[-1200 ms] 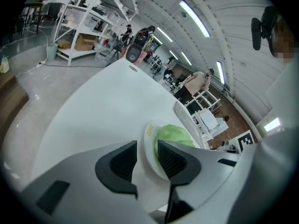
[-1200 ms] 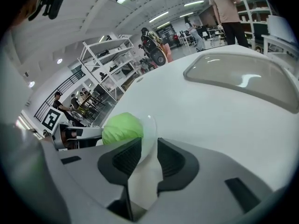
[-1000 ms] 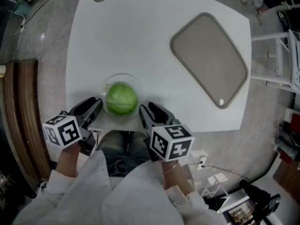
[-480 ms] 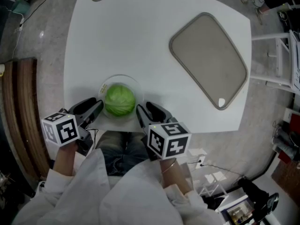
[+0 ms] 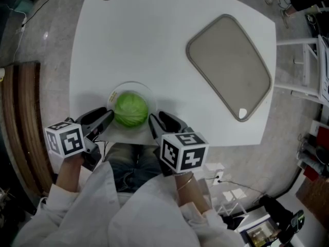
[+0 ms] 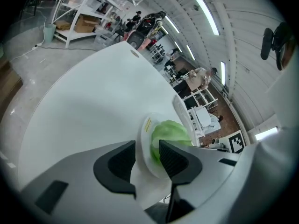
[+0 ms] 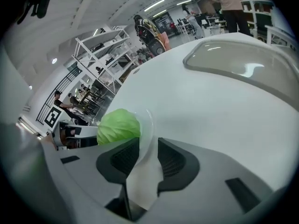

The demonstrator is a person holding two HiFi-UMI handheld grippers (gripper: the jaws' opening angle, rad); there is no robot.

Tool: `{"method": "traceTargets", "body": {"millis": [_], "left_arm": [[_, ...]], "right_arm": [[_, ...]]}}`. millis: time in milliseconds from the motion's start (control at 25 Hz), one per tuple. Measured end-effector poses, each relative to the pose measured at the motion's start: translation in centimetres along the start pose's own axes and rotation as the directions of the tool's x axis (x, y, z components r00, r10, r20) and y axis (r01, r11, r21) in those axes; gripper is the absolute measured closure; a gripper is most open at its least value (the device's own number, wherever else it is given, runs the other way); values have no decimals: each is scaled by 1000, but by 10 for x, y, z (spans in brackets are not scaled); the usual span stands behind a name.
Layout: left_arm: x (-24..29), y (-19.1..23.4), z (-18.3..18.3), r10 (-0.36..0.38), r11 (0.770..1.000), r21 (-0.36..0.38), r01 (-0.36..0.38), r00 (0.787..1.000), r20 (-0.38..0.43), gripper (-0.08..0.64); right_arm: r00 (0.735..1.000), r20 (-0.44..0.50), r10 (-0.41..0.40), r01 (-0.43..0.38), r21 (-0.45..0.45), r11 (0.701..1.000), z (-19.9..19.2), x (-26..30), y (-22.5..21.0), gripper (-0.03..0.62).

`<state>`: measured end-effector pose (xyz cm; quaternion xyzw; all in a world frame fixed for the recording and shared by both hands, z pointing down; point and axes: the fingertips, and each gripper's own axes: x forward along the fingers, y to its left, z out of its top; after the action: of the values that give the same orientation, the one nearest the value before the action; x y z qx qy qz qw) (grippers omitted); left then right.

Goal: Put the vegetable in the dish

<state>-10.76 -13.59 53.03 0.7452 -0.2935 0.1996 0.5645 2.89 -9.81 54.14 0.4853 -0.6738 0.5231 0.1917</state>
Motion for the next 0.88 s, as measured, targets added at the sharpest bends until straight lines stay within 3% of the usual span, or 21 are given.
{"method": "traceTargets", "body": {"millis": [800,880], "left_arm": [[3,4,-2,-93,987,-130,92,996,-2,422],[1,6,-2,-75,985,-156,73,997,-6,428]], "right_arm": [[1000,6,13,-14,63,998,-2,4,4,471],[1000,9,12,-12,71,997,-1,4,4,479]]}}
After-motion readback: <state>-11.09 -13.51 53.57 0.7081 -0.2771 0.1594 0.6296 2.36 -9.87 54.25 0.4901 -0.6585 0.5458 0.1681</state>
